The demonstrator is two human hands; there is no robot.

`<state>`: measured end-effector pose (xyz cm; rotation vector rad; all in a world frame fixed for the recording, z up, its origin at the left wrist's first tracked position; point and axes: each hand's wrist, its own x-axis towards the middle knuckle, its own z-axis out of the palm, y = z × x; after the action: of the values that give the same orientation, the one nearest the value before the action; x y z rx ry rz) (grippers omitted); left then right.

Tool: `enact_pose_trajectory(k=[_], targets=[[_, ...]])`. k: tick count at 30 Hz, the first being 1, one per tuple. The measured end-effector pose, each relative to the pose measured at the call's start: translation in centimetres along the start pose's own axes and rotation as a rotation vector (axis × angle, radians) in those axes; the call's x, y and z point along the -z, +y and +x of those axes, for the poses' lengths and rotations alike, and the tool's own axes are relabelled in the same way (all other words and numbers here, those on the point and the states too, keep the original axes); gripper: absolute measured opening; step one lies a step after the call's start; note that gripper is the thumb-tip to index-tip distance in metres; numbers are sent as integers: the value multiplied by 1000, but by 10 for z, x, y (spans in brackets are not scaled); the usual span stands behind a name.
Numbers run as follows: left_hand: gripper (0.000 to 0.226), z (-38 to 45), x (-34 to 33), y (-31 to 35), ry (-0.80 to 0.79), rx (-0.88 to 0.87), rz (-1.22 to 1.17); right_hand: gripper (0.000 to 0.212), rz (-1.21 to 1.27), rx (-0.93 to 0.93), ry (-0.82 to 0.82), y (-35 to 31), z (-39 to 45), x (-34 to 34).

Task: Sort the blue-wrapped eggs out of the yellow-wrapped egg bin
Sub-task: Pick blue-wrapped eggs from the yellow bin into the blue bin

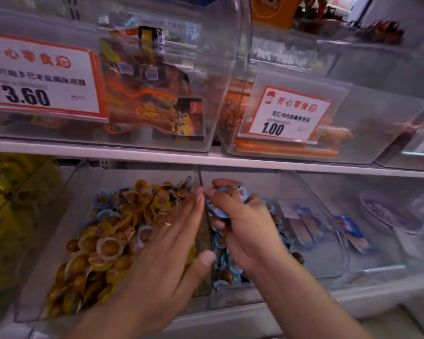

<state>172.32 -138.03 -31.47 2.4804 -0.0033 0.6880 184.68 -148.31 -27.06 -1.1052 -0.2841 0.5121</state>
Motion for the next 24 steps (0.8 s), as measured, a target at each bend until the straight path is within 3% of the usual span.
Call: enact_pose_trajectory(k=[2,4,6,8,12,15,18,22,24], targets=[[59,3,0,-9,48,10,4,14,-139,43,96,-9,18,18],[48,7,2,-24,86,96,59,24,-289,16,171,-18,39,43],[39,8,4,-42,41,200,152,34,-453,-60,234,-25,58,67],[39,8,5,-56,-60,269,210,28,-586,-73,331,-30,71,87],[40,9,7,-65,-164,264,273,27,-543,-10,409,-26,79,101],[37,8,16,-71,-169,264,257,20,-563,99,332,-18,74,81],[34,0,35,-82,-93,304,266,20,-743,326,203,-10,59,46],[35,-18,61,-100,-12,409,337,26,-1153,663,-234,9,24,-6],[35,-29,59,-99,-84,433,378,32,-1341,666,-496,25,13,-26]])
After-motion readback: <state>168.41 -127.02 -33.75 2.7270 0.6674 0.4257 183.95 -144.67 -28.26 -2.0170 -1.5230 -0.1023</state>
